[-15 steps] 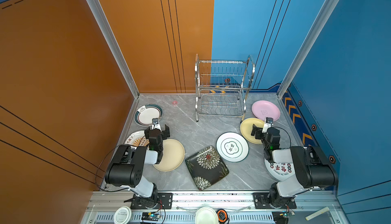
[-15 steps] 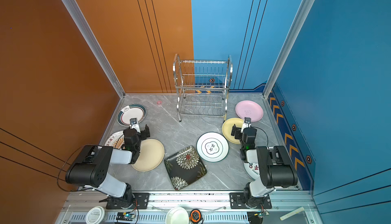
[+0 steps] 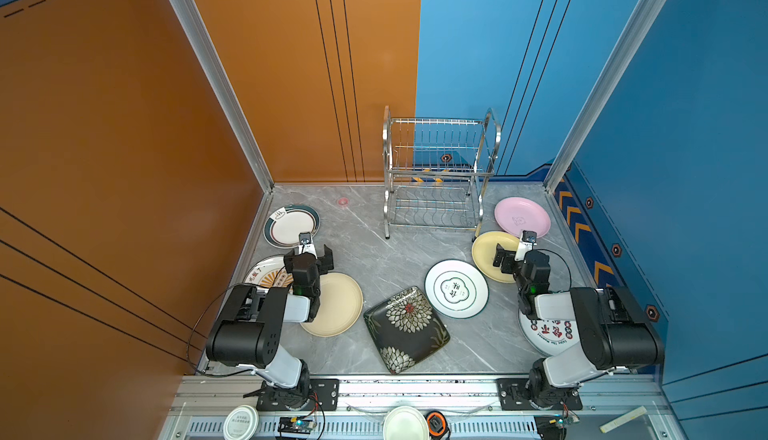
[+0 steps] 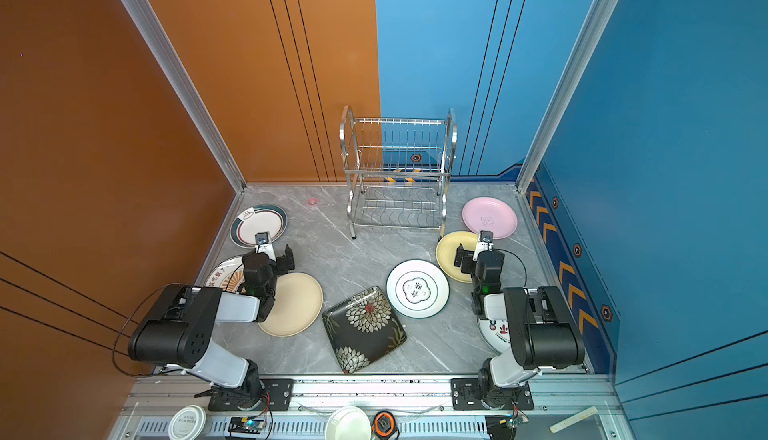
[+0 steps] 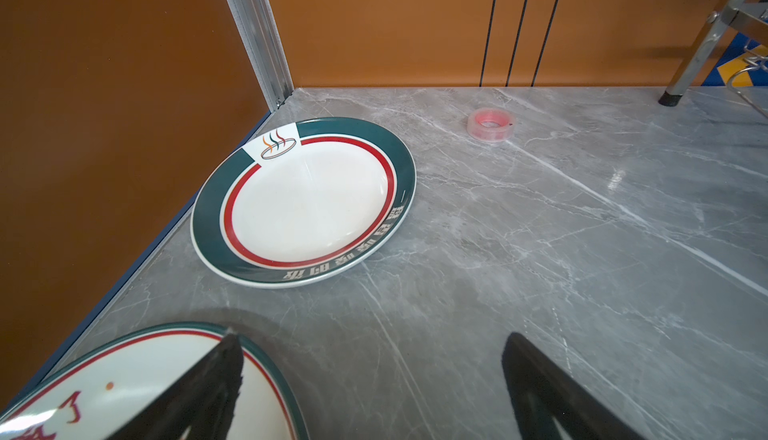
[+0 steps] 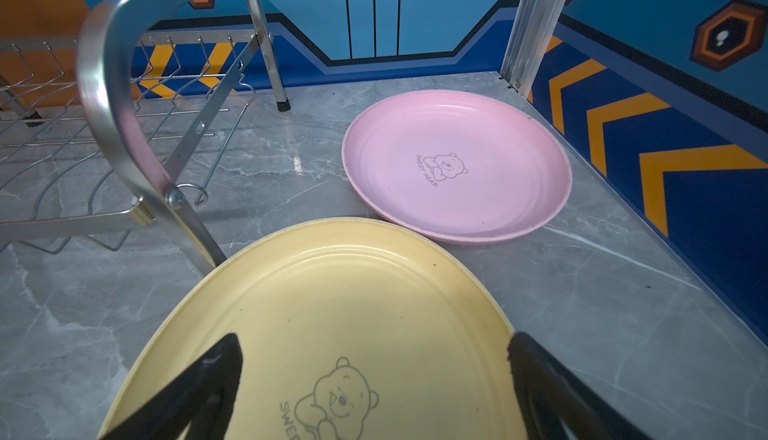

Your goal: Load the plates into the dish rack

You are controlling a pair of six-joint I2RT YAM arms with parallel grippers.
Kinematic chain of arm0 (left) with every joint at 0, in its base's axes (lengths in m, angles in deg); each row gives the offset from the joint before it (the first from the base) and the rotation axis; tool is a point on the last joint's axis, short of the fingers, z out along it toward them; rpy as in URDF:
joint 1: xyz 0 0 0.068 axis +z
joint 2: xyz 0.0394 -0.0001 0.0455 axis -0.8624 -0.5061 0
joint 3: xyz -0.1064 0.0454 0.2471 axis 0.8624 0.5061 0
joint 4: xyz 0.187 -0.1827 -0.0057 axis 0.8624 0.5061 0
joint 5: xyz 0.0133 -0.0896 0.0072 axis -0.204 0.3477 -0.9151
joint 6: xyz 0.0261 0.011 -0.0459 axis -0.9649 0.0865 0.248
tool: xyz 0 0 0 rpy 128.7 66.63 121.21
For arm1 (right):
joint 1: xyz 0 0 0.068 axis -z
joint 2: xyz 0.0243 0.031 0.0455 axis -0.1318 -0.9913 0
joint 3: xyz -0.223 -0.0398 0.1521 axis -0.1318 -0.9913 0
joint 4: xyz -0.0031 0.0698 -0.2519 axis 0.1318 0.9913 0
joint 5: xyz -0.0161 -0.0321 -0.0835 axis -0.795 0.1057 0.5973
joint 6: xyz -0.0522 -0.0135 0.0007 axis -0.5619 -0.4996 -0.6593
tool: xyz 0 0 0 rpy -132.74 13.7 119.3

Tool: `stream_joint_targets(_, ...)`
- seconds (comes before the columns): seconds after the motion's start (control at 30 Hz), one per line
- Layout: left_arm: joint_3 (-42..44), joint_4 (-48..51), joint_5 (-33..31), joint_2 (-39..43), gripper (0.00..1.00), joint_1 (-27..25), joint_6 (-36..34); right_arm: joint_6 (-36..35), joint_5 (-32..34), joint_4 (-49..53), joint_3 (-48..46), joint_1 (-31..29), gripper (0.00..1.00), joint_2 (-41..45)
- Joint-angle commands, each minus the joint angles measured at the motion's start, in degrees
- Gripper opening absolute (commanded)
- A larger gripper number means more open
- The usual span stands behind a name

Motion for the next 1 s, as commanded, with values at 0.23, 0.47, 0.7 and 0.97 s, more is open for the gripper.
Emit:
stream_joint_targets(0.23, -0.8, 0.8, -0.2, -0.4, 0.98, -0.3, -0.8, -0.2, -0.8, 1.0, 1.0, 0.2, 1.0, 0.0)
stream_joint_targets(0.47, -0.8, 0.8, -0.2, -0.4, 0.98, -0.3, -0.8, -0.2, -0.7, 1.0, 1.0, 0.2, 1.0, -0.1)
stream_joint_targets(0.7, -0.8, 1.7, 1.3, 1.4, 0.98, -0.7, -2.0, -0.8, -1.6, 3.9, 1.7, -0.1, 1.0, 2.5)
stream_joint_targets(0.97, -13.2, 30.8, 0.4, 13.7, 0.98, -5.0, -3.6, 3.6, -1.8, 39.4, 15.5, -2.3, 1.0, 13.6)
